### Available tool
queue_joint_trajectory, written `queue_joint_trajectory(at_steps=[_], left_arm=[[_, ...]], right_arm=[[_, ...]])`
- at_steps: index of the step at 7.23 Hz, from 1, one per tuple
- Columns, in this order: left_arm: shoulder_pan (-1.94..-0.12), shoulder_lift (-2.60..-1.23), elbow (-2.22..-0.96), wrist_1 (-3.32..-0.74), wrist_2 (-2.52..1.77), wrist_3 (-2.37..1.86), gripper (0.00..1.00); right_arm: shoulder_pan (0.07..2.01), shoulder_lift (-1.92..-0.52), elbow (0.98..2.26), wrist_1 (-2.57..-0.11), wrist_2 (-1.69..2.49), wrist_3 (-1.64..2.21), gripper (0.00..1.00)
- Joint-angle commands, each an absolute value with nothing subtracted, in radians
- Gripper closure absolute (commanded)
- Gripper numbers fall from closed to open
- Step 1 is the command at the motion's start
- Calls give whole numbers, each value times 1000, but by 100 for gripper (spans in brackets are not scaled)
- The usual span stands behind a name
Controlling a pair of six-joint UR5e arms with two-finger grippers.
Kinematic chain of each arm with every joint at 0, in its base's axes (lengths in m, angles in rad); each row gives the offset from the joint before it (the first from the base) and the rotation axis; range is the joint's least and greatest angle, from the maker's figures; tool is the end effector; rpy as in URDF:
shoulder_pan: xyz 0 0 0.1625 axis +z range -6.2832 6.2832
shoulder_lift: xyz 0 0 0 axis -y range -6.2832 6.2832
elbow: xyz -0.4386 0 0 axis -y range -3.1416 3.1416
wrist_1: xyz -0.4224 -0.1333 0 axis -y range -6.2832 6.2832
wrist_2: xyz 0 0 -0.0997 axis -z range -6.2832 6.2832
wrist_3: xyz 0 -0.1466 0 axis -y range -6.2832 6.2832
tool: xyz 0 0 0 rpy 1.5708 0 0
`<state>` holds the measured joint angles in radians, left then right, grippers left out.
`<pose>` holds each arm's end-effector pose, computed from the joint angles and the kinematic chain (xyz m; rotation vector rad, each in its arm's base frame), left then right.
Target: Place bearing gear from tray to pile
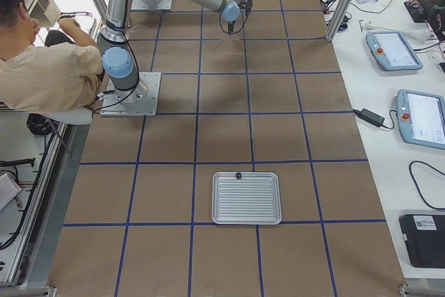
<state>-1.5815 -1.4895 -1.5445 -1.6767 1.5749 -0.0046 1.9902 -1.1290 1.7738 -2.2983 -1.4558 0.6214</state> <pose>-0.1379 -0.4828 0.4986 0.0096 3.1375 -0.0027 0.3963 -0.5202 0.1682 0.2954 2.9861 -0.0218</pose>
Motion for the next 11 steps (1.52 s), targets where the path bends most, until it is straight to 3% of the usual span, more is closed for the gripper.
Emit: queue_joint_trajectory(at_steps=[1, 4, 8, 11], left_arm=[[-1582, -1486, -1558, -1677, 1572, -6, 0], [-1589, -1555, -1655, -1601, 1571, -11, 0], [-1611, -1686, -2035, -1029, 1566, -101, 0], [-1796, -1790, -2042, -892, 1565, -320, 0]], right_arm=[[1874, -1216, 1779, -2152, -1462, 460, 0], [1630, -1351, 1779, -1950, -1474, 166, 0], [1271, -1391, 1776, -1942, -1542, -480, 0], [1056, -1391, 1773, -1950, -1528, -965, 0]])
